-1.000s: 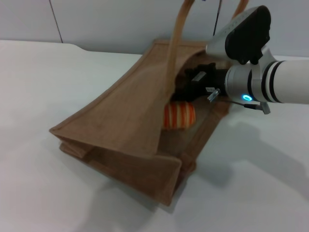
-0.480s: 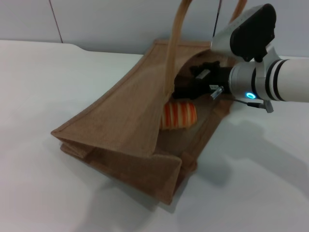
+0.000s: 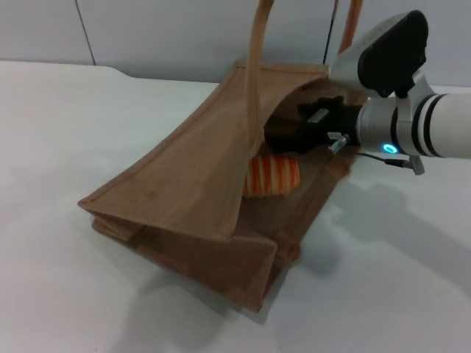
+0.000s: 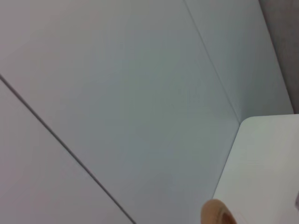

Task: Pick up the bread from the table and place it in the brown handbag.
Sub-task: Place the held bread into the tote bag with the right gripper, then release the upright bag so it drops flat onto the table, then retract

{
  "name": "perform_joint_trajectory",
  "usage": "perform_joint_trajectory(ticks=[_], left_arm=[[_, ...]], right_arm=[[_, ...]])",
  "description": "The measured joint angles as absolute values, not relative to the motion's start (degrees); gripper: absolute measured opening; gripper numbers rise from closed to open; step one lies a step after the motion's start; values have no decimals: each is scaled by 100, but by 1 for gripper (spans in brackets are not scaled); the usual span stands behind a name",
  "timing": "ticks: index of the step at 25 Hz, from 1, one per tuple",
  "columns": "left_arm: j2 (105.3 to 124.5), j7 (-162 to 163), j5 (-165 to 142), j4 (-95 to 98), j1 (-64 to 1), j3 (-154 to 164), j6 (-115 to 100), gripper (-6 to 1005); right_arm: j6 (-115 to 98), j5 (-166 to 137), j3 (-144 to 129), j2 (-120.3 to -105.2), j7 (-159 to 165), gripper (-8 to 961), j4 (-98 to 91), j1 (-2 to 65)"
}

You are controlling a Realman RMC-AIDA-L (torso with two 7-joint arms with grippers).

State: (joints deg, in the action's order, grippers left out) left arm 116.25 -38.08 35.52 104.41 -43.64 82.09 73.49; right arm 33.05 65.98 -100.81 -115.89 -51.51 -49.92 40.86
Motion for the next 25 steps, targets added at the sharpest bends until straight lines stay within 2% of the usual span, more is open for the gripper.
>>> perform_joint_trajectory(ticks=[25], left_arm=[[11615, -3864, 3377, 10219, -3747, 7684, 7125, 118]], right_arm=[[4376, 5194, -7746, -11600, -5106, 870, -5692, 3164]])
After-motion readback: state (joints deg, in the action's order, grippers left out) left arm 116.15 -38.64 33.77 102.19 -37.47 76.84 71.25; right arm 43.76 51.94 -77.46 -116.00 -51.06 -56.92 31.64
